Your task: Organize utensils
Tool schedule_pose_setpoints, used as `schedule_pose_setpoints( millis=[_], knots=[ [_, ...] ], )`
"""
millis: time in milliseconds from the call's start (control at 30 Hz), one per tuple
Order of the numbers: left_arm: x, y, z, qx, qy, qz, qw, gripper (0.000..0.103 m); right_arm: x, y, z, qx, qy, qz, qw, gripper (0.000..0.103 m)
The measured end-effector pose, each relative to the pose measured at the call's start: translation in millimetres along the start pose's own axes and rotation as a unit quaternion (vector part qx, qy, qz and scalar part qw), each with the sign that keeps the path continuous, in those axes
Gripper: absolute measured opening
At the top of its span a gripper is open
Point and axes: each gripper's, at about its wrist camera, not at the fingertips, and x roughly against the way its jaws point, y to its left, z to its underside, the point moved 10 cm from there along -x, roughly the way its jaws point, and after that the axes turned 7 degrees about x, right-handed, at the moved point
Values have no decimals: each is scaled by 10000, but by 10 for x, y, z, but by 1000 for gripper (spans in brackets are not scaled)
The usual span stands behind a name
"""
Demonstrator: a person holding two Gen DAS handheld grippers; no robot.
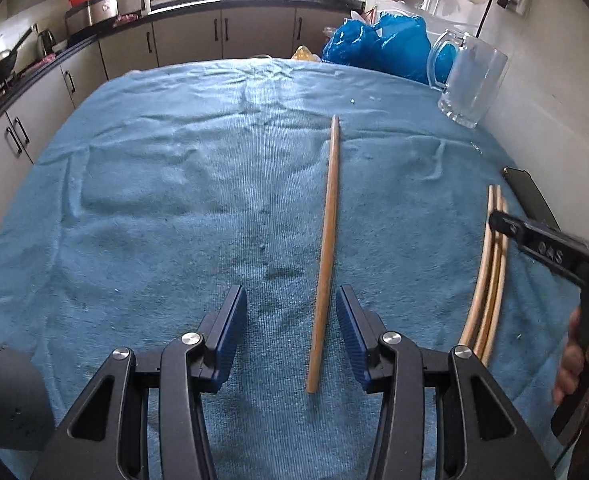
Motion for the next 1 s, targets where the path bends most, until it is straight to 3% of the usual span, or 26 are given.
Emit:
schedule_pose_setpoints(
  millis=[100,133,200,333,400,467,533,667,733,933,1000],
  knots=[
    [7,-1,-11,-51,-91,18,9999,45,-107,198,-57,161,85,-255,9995,34],
    [7,2,-11,-69,-110,37,9999,45,-117,314,-79,132,11,-772,9969,33],
    [22,8,-3,-90,-145,89,9998,45,-97,379,-95,-77,59,-1392,9902,31],
    [30,30,-5,-136,-238,163,9995,42,61,60,-69,-391,-130,-988,9943,31],
    [28,44,-10,-159,-275,72,9995,31,121,8,18,-320,-41,-885,9956,31],
    [28,26,-12,-131,-197,242,9994,17,157,51,120,-194,62,-896,9958,31],
    [23,22,-17,-47,-106,365,9993,12,164,106,183,-88,100,-885,9960,31],
    [9,16,-26,28,-38,427,9991,12,67,171,160,56,123,-518,9986,31],
    [4,12,-31,54,-19,432,9991,12,43,165,115,85,151,-325,9993,25],
    [4,-6,-37,-68,-125,303,9994,12,18,232,46,246,179,-121,9995,23],
    [5,-17,-19,-160,-144,202,9996,10,30,296,56,331,200,-60,9992,14]
  ],
)
